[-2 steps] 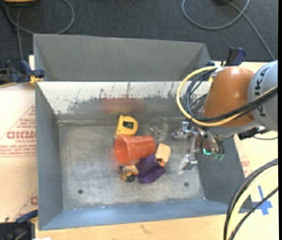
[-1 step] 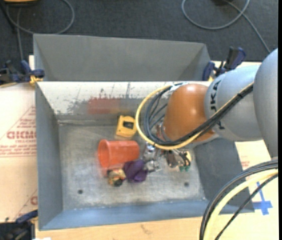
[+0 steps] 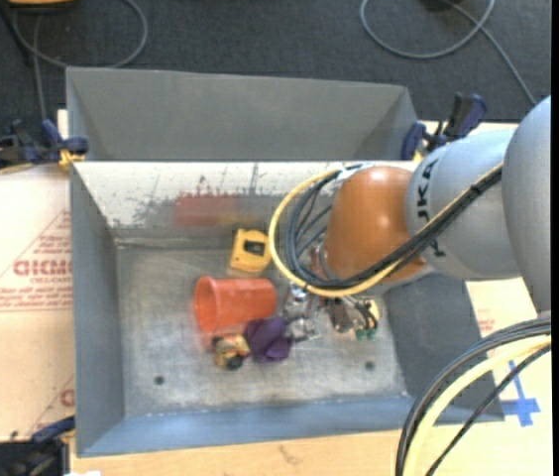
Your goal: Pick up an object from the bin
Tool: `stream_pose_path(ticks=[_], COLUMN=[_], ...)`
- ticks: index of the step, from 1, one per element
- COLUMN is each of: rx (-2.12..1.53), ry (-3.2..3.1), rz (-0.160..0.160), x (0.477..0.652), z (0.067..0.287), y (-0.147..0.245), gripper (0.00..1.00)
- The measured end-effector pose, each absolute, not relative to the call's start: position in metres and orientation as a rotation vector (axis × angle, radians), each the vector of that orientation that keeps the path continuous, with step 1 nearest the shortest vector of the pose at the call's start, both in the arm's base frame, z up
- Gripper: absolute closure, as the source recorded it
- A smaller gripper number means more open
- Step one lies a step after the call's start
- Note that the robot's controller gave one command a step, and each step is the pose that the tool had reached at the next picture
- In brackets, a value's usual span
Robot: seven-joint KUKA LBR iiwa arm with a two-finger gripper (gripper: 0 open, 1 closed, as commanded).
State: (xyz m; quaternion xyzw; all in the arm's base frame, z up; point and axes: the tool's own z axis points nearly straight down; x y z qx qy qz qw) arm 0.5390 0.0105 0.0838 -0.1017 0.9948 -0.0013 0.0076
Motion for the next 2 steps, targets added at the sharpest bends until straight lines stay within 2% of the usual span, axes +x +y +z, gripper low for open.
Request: stream_pose_path(ticks=[1, 2], rx=[-0.284, -0.180], ry=[3.133, 3.126], rz=[0.001, 0.004], x=[0.538, 0.549], z=[0.119, 0.153], y=[0.029, 0.036], gripper=[1.00, 1.00])
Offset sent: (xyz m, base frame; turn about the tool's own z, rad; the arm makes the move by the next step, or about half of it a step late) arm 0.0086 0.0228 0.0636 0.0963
